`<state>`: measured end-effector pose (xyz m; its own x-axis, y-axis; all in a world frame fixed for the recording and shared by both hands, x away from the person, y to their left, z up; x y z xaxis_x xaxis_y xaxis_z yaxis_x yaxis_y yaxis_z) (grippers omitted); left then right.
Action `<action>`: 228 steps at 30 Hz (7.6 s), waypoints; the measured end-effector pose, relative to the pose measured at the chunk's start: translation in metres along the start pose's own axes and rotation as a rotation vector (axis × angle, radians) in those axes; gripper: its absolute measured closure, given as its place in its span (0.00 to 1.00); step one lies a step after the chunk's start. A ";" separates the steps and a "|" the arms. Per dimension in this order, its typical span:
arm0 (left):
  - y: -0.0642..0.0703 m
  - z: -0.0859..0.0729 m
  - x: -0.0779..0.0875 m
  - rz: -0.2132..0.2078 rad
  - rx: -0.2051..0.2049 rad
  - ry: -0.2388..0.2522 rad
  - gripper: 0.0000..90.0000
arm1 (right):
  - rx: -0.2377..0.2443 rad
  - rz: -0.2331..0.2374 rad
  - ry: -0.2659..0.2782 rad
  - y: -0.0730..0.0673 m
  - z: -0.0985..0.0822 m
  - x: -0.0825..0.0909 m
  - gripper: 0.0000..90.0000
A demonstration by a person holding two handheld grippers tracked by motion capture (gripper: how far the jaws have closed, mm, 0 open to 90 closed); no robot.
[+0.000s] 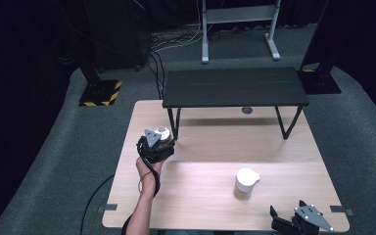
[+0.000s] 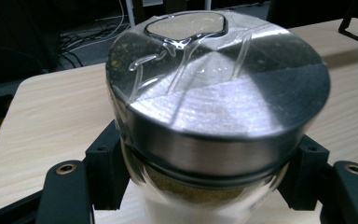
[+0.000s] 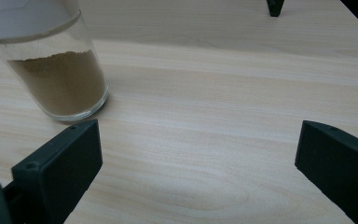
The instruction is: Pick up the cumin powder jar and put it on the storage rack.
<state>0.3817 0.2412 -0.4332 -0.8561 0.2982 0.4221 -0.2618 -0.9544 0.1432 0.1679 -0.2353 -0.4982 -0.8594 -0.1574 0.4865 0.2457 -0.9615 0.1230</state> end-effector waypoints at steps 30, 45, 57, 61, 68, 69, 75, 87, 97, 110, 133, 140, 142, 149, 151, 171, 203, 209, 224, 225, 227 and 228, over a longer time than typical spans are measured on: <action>0.010 0.016 0.001 -0.036 -0.029 -0.020 0.34 | -0.014 -0.005 -0.018 0.001 -0.001 0.000 0.00; 0.018 0.024 0.000 -0.058 -0.055 -0.026 0.34 | -0.014 -0.004 -0.019 0.003 -0.002 0.002 0.00; 0.026 0.033 -0.001 -0.083 -0.077 -0.025 0.34 | -0.017 0.004 -0.023 0.004 -0.002 0.002 0.00; 0.028 0.035 -0.002 -0.087 -0.083 -0.028 0.34 | -0.016 0.005 -0.025 0.005 -0.002 0.002 0.00; 0.031 0.037 -0.002 -0.095 -0.095 -0.027 0.34 | -0.015 0.004 -0.025 0.005 -0.003 0.002 0.00; 0.032 0.037 -0.003 -0.098 -0.097 -0.026 0.34 | -0.016 0.004 -0.025 0.005 -0.003 0.002 0.00; 0.034 0.040 -0.004 -0.116 -0.106 -0.031 0.34 | -0.019 0.000 -0.031 0.007 -0.005 0.002 0.00; 0.036 0.046 -0.005 -0.144 -0.111 -0.031 0.34 | -0.020 -0.001 -0.035 0.008 -0.006 0.003 0.00; 0.038 0.054 -0.005 -0.162 -0.124 -0.028 0.34 | -0.017 0.002 -0.037 0.007 -0.006 0.003 0.00; 0.046 0.062 -0.007 -0.176 -0.152 -0.025 0.34 | -0.016 -0.001 -0.043 0.008 -0.007 0.003 0.00; 0.049 0.080 -0.008 -0.201 -0.156 -0.021 0.34 | -0.012 0.003 -0.039 0.009 -0.007 0.004 0.00; 0.051 0.088 -0.007 -0.206 -0.164 -0.023 0.34 | -0.011 0.003 -0.041 0.009 -0.006 0.004 0.00; 0.050 0.090 -0.008 -0.210 -0.162 -0.025 0.34 | -0.013 0.004 -0.040 0.010 -0.006 0.004 0.00; 0.049 0.095 -0.011 -0.219 -0.148 -0.027 0.34 | -0.015 0.005 -0.039 0.010 -0.006 0.004 0.00; 0.049 0.097 -0.012 -0.220 -0.146 -0.029 0.34 | -0.013 0.003 -0.040 0.011 -0.006 0.004 0.00; 0.047 0.112 -0.013 -0.224 -0.133 -0.025 0.34 | -0.017 0.008 -0.037 0.012 -0.009 0.005 0.00; 0.045 0.132 -0.014 -0.228 -0.124 -0.019 0.34 | -0.022 0.011 -0.041 0.012 -0.013 0.006 0.00; 0.045 0.136 -0.013 -0.230 -0.128 -0.012 0.34 | -0.020 0.013 -0.044 0.012 -0.013 0.005 0.00; 0.046 0.147 -0.013 -0.230 -0.127 -0.004 0.34 | -0.019 0.011 -0.046 0.012 -0.014 0.005 0.00; 0.046 0.147 -0.013 -0.230 -0.123 -0.004 0.34 | -0.019 0.012 -0.046 0.012 -0.014 0.005 0.00; 0.046 0.148 -0.014 -0.231 -0.126 -0.004 0.34 | -0.019 0.012 -0.047 0.012 -0.014 0.005 0.00; 0.047 0.149 -0.013 -0.231 -0.128 -0.005 0.34 | -0.019 0.012 -0.047 0.013 -0.014 0.005 0.00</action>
<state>0.4473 0.1945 -0.2991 -0.7649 0.5084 0.3955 -0.5046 -0.8546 0.1225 0.1606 -0.2514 -0.5066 -0.8344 -0.1587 0.5278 0.2468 -0.9638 0.1004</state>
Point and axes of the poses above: each handheld gripper's, and its own axes: x roughly backward along the jaws, z roughly out of its top, y roughly to its right, the point moved 6 cm from there along -x, roughly forward along the jaws, and after that the axes turned 11 degrees about x, right-handed, at the moved point
